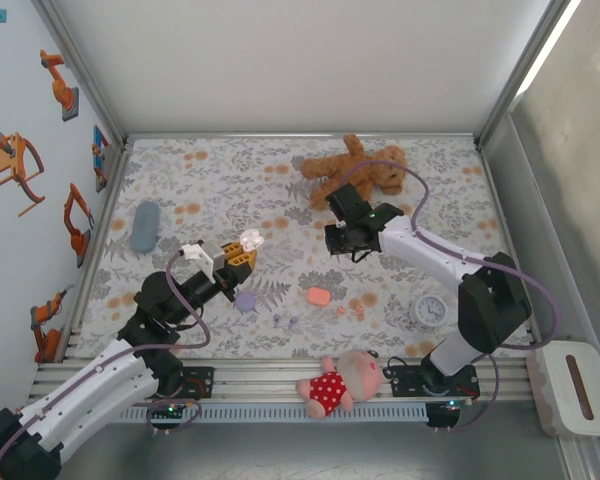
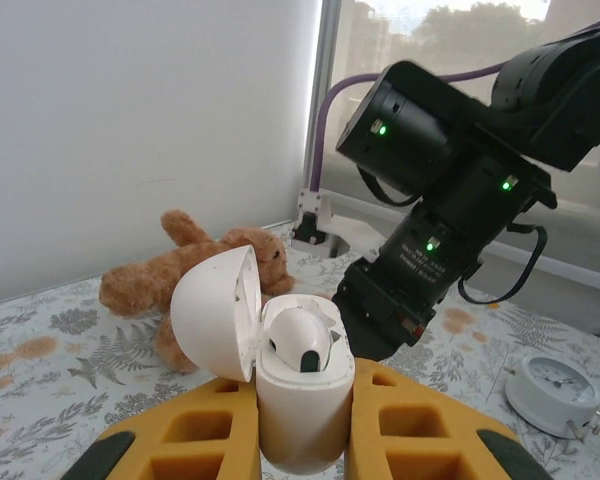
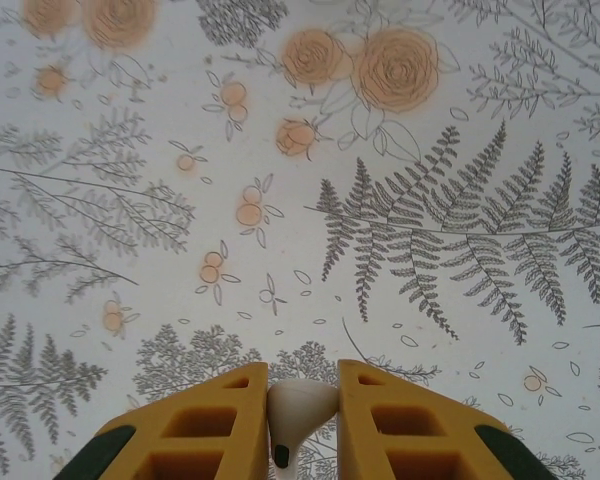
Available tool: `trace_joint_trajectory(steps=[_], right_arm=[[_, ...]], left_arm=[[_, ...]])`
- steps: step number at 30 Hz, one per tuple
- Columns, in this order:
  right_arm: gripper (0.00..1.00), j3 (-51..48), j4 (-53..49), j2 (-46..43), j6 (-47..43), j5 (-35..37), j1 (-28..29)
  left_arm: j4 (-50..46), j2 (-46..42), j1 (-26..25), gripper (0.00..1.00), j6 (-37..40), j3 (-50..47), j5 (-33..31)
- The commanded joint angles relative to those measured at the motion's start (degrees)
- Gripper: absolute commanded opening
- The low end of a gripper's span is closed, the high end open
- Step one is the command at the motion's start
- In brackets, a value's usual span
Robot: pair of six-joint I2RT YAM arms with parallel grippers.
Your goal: Insert wireless bluetooth earbuds into charging case
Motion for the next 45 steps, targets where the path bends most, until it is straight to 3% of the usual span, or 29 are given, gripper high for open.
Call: trace_joint_trajectory(steps=[1,15,26,45], right_arm=[[0.2,2.81,1.87,-4.75,-1.31,-1.52,0.72],[0.2,9.22,4.59,-15.31,-1.48,-1.55,8.22],[0.2,11.95,10.68,-16.46,-1.6,-0.95,15.48],[0.2,10.85,18.57,-14.31,-4.44,2.88,20.9]], left_arm=[[5.35,1.38,-0.34,0.0,-0.94,0.55,1.06],[9.8,7.41,-0.33,0.0,1.13,3.87,2.36],[13.26,12.08,-0.33,0.0,1.36,5.99,4.39],[14.54,13.11,-0.28,0.0,0.38,6.49,5.38]])
